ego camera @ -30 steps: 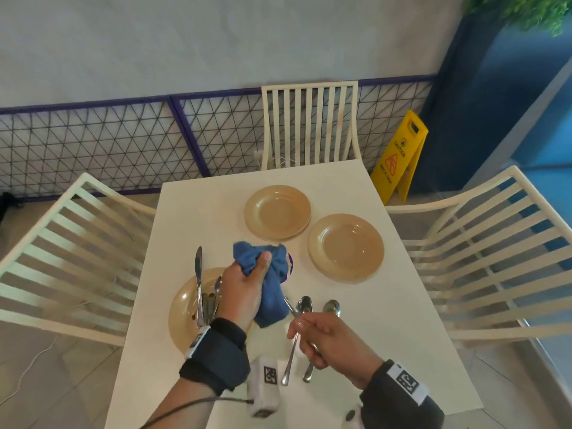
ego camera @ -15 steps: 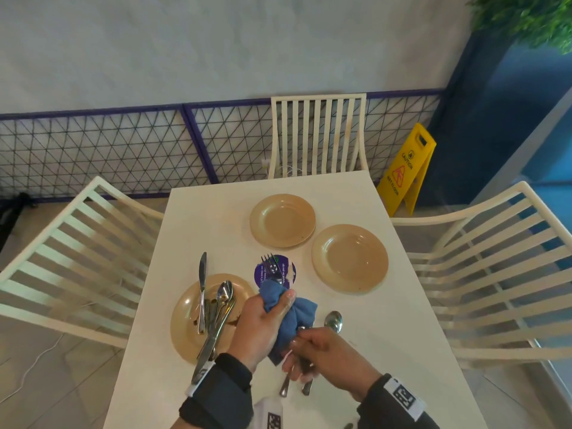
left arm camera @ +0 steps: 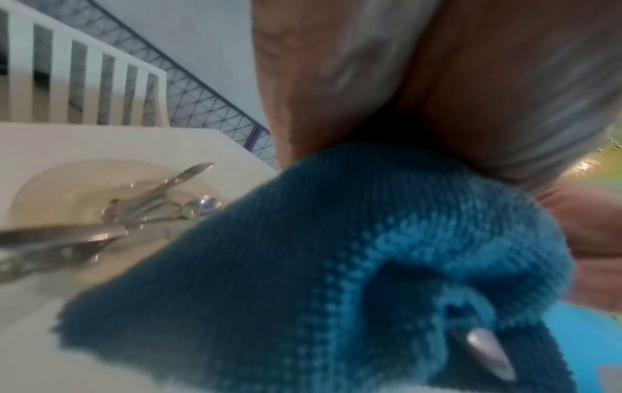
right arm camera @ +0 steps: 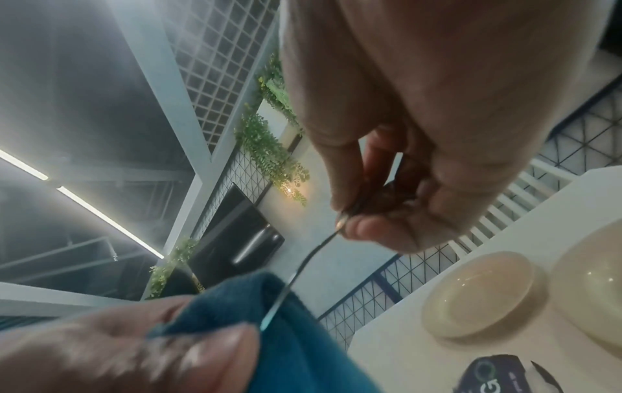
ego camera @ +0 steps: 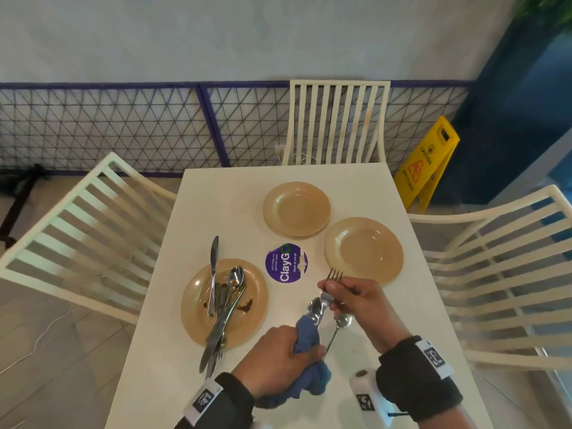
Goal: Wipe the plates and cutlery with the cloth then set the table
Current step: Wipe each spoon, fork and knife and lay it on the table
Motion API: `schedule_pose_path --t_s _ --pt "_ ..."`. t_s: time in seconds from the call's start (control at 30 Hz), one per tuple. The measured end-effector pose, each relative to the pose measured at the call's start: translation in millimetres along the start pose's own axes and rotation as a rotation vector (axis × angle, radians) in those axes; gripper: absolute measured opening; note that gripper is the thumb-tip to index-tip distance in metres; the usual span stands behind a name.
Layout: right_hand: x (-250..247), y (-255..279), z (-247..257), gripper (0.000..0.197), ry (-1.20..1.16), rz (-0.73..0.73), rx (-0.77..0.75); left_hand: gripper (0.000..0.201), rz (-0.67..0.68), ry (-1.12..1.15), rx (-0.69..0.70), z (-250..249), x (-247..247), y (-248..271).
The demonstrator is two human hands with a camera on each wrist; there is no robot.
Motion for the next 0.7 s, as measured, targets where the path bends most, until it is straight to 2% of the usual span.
schedule_pose_path --t_s 0.1,0.2,0.3,0.4,0.47,0.57,0.7 --pt "6 4 -12 0.016 0.009 0.052 0.052 0.037 0.019 -0.066 -0.004 3 1 3" --pt "20 8 -23 0.017 -0.007 0.083 0.072 0.036 -0.040 -0.004 0.008 2 0 1" --pt "17 2 -14 0.017 -0.103 -0.031 0.033 0.040 -0.117 0.091 0.007 7 -6 3" --pt "12 -11 -5 0.018 -0.171 -0.118 0.004 0.042 -0.116 0.102 -0.002 13 -13 7" --pt "23 -15 -10 0.018 -0.153 -0.110 0.027 0.043 -0.126 0.101 -0.005 12 -18 5" --pt "48 -15 -23 0.017 -0.087 -0.046 0.079 0.042 -0.209 0.072 -0.037 13 -24 -3" --pt "36 -29 -13 0.019 -0.109 -0.127 0.066 0.040 -0.270 0.150 -0.084 26 -27 -4"
Point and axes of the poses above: each hand's wrist, its own y-axis away from the middle knuckle, its own x-axis out of the palm, z = x × y, the point moved 5 cm from there along -y, towards the middle knuckle, and after that the axes turned 2 degrees about x, right-handed, at the moved point
